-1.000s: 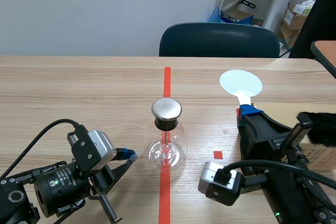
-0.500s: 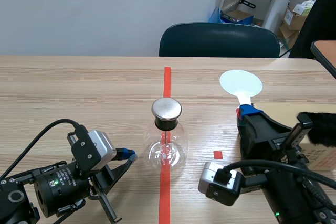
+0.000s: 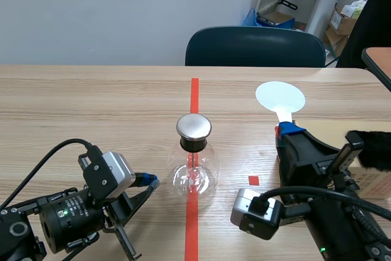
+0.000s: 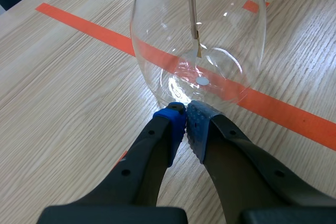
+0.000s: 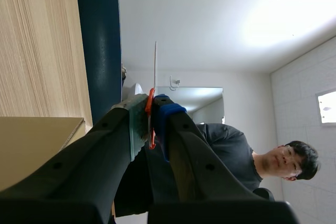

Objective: Do the electroscope experiment

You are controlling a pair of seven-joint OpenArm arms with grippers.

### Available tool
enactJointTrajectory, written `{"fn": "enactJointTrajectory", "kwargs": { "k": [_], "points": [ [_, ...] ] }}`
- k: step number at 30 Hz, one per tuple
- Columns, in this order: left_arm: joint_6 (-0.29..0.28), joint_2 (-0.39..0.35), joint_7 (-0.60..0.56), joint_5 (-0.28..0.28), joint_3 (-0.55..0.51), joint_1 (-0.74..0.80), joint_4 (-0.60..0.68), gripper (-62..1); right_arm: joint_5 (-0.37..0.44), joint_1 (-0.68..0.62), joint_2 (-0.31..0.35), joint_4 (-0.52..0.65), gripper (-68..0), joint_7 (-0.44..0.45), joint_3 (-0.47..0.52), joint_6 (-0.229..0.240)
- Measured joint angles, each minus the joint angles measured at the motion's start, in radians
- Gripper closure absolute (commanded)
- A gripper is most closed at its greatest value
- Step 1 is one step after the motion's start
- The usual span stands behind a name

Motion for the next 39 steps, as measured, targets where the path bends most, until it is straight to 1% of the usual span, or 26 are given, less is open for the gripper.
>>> {"fn": "enactJointTrajectory", "kwargs": {
  "k": [18,20,23,32,36,39],
  "points": [
    [0.000,0.000,0.000,0.000,0.000,0.000,0.000,-5.5,0.000,0.000,0.000,0.000,-1.8,0.000,0.000,0.000],
    [0.000,0.000,0.000,0.000,0.000,0.000,0.000,-5.5,0.000,0.000,0.000,0.000,-1.8,0.011,0.000,0.000],
    [0.000,0.000,0.000,0.000,0.000,0.000,0.000,-5.5,0.000,0.000,0.000,0.000,-1.7,0.071,0.000,0.000],
    [0.000,0.000,0.000,0.000,0.000,0.000,0.000,-5.5,-0.004,0.000,0.000,0.000,-1.7,0.319,0.000,0.000],
    [0.000,0.000,0.000,0.000,0.000,0.000,0.000,-5.5,-0.004,0.000,0.000,0.000,-1.7,0.402,0.000,0.000],
    [0.000,0.000,0.000,0.000,0.000,0.000,0.000,-5.5,-0.004,0.000,0.000,0.000,-1.8,0.442,0.000,0.000]
  ]
}}
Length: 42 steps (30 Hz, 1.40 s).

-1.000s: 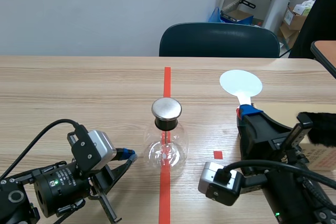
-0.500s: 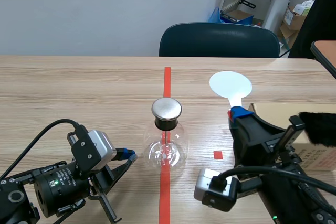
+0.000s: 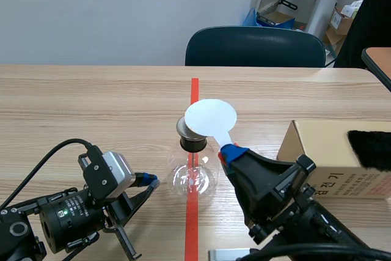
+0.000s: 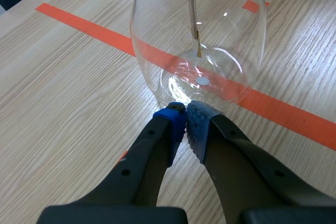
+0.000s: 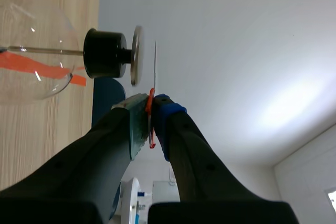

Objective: Do the electroscope experiment

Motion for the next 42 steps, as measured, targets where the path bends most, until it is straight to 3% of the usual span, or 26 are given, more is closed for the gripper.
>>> {"fn": "enactJointTrajectory", "kwargs": {
  "k": [7,27,33,42],
  "points": [
    [0.000,0.000,0.000,0.000,0.000,0.000,0.000,-5.5,0.000,0.000,0.000,0.000,-1.8,0.056,0.000,0.000],
    [0.000,0.000,0.000,0.000,0.000,0.000,0.000,-5.5,0.000,0.000,0.000,0.000,-1.8,0.055,0.000,0.000],
    [0.000,0.000,0.000,0.000,0.000,0.000,0.000,-5.5,-0.002,0.000,0.000,0.000,-1.8,-0.061,0.000,0.000],
    [0.000,0.000,0.000,0.000,0.000,0.000,0.000,-5.5,0.000,0.000,0.000,0.000,-1.8,-0.315,0.001,0.000]
  ]
}}
